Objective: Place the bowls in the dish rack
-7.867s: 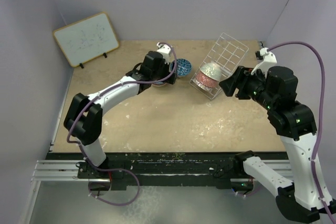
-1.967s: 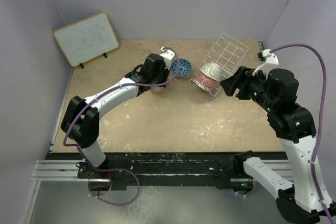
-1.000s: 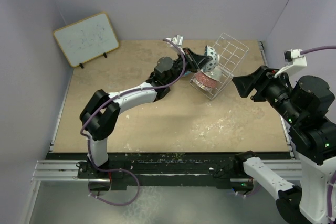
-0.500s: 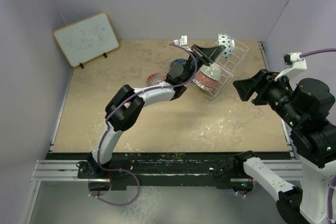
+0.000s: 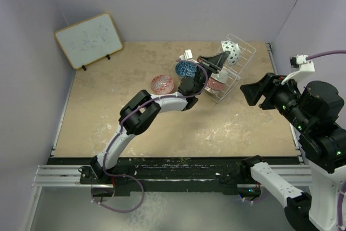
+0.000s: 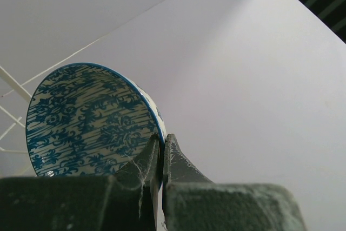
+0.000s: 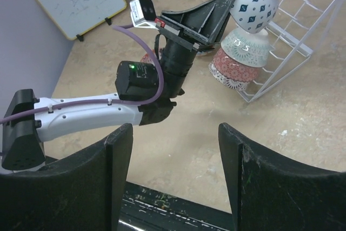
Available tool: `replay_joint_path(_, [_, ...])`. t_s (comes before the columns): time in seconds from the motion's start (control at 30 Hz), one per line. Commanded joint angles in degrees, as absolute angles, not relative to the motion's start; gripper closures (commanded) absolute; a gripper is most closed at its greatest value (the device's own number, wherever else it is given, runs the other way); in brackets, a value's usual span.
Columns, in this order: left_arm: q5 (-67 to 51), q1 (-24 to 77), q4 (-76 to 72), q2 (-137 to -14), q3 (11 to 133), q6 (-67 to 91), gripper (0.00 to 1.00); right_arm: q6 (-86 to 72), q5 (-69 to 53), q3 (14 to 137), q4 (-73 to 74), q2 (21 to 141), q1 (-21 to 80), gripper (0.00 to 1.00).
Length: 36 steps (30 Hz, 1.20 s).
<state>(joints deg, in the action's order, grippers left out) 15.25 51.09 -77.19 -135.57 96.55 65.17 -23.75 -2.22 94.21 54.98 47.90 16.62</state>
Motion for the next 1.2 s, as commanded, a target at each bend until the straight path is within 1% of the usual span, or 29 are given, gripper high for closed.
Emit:
replay_joint_path(0.0, [21.5,51.1,-88.7,-137.2,99.5,67.3,1.00,-21.8,-1.5,94.8,55.6,47.6,16.9,0.33])
replay_joint_path(0.23, [26.3,51.6,-91.3,-141.3,101.7,68.2,1.00,-20.6,-1.4,94.8,56.7,47.0,16.9,0.33])
replay_joint_path(0.63, [27.8,52.6,-91.0,-146.3,107.2,71.0,1.00,-20.2,-2.1,92.7,56.6,45.6,17.1,0.32])
replay_joint_path(1.17, [31.7,54.2,-94.4,-148.8,105.8,74.8,1.00,-20.5,-2.4,91.6,57.5,44.1,17.4,0.32])
